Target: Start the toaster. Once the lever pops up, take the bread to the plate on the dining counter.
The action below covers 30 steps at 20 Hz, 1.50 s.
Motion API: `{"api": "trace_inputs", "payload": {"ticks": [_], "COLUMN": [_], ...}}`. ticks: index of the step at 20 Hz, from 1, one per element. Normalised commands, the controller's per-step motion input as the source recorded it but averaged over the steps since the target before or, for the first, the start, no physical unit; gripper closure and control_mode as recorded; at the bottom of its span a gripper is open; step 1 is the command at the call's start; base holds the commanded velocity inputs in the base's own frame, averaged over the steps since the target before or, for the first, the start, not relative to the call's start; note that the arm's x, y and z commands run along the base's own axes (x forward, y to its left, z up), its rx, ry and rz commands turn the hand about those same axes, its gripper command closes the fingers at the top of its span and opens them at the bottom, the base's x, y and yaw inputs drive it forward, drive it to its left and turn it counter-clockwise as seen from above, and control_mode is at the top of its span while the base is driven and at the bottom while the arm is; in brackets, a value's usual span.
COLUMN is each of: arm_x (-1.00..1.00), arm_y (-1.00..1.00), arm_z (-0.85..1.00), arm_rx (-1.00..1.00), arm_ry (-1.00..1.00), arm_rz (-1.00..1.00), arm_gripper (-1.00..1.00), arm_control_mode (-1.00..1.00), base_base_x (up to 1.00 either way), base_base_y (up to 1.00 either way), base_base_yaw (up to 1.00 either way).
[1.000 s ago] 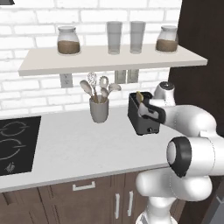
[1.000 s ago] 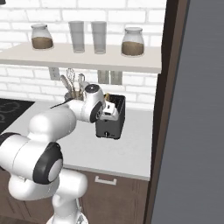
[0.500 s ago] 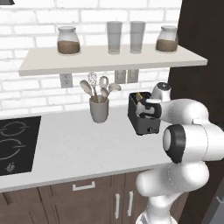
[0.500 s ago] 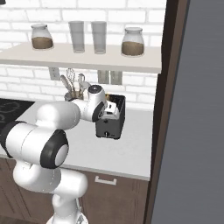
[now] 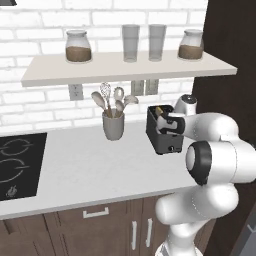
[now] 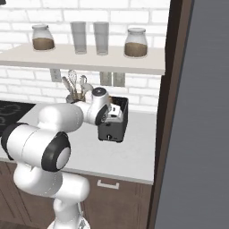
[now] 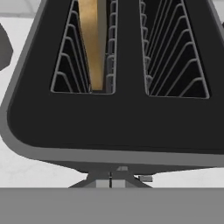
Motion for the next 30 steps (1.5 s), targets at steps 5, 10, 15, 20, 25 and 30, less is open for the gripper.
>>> {"api": "trace_inputs", "payload": {"ticks": [5, 10, 15, 20, 25, 30], "arm_x": [0.00, 0.00, -0.21, -0.38, 0.05, 0.16], "arm_y": [-0.27, -0.17, -0.14, -0.19, -0.05, 0.00], "arm_z": [-0.33, -0.37, -0.61, -0.56, -0.44, -0.42], "arm_rx": [0.00, 0.00, 0.00, 0.00, 0.00, 0.00], "arm_ry": [0.00, 0.00, 0.00, 0.00, 0.00, -0.01], "arm_rz": [0.00, 0.00, 0.00, 0.00, 0.00, 0.00], "arm_gripper": [1.00, 1.00, 1.00, 1.00, 1.00, 1.00], "arm_control_mode": [-1.00, -1.00, -1.00, -1.00, -1.00, -1.00], "base_base_x": [0.00, 0.00, 0.00, 0.00, 0.00, 0.00], "base_base_y": [0.00, 0.00, 0.00, 0.00, 0.00, 0.00], "base_base_yaw": [0.00, 0.00, 0.00, 0.00, 0.00, 0.00]}}
